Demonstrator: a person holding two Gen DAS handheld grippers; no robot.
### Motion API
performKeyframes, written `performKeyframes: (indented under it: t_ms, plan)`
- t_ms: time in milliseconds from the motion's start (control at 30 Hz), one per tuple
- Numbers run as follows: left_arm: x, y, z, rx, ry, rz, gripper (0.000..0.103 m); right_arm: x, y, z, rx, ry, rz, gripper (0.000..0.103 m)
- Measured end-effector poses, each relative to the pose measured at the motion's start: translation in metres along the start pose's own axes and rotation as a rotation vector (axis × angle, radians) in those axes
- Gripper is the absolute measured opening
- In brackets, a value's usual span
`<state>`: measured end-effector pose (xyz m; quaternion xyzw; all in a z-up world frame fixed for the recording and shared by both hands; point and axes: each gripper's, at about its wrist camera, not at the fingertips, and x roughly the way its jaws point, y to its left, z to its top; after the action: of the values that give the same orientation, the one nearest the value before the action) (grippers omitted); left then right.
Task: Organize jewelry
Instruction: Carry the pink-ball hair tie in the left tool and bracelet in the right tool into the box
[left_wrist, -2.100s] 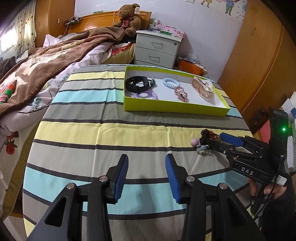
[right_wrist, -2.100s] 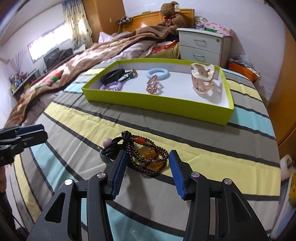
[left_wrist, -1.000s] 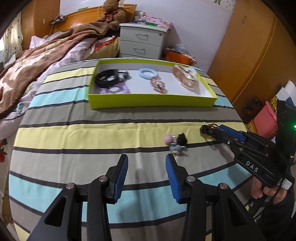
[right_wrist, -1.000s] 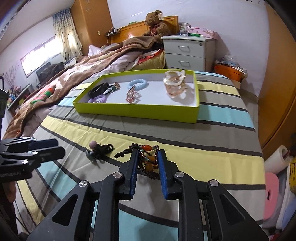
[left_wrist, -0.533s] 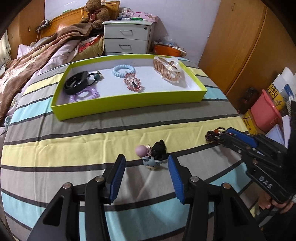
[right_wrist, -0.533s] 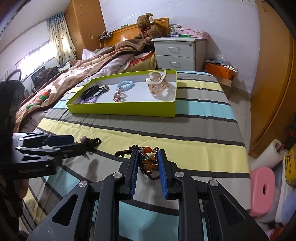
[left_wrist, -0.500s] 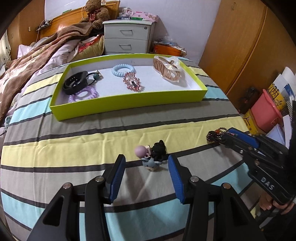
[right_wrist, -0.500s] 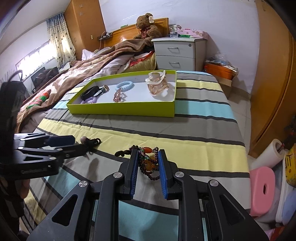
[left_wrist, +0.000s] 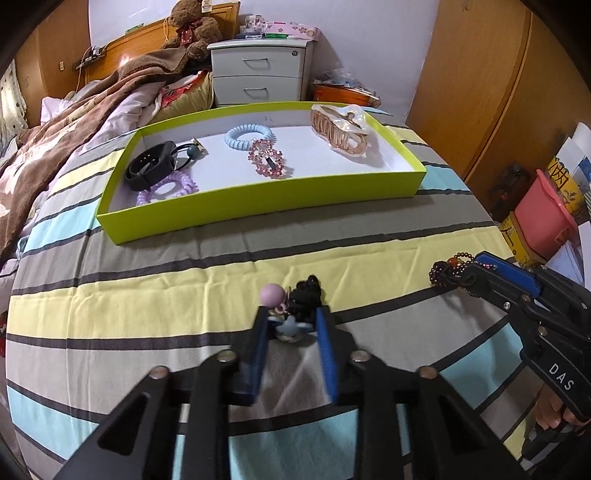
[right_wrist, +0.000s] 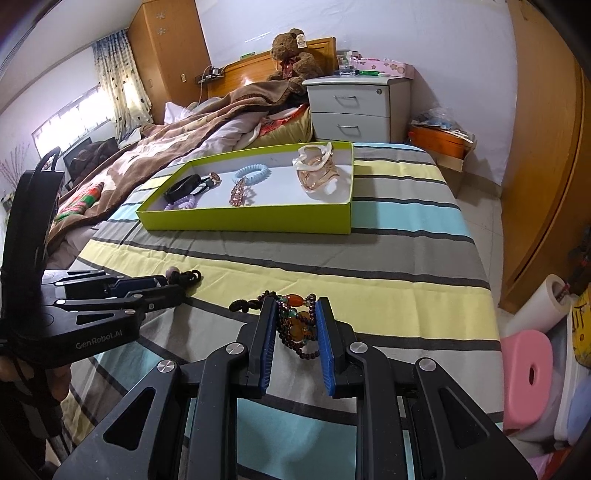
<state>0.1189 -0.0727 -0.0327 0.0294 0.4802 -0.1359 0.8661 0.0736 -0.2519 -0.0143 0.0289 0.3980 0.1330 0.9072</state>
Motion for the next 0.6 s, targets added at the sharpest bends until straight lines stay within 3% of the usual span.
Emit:
performKeyframes:
  t_ms: [600]
  plan:
    - [-0.016, 0.007, 0.005, -0.021, -0.046, -0.015, 0.024, -0.010, 0.005, 0.011, -0.006, -0.026, 0.000, 0.022]
